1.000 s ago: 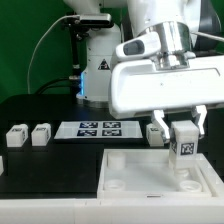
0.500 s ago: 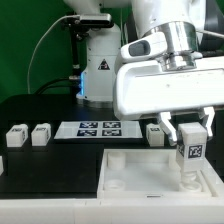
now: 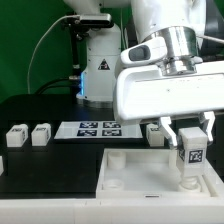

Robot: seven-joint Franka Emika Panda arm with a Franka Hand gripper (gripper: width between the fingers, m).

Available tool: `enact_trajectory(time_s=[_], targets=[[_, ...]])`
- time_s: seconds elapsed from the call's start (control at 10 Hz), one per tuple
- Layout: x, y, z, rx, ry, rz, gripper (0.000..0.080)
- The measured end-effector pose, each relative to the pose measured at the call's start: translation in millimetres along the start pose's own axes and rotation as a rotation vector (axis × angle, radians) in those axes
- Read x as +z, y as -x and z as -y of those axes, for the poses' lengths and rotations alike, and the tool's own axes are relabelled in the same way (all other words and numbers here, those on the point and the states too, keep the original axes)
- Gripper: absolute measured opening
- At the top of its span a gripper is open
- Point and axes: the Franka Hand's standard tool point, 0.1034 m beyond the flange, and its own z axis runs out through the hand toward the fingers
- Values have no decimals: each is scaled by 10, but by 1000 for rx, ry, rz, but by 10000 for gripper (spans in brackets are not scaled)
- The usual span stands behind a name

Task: Assemble one leg

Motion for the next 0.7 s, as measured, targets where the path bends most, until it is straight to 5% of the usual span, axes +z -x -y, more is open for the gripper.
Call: enact_trajectory(time_s=[0.7], targets=[[95, 167, 36, 0, -2, 11, 294]])
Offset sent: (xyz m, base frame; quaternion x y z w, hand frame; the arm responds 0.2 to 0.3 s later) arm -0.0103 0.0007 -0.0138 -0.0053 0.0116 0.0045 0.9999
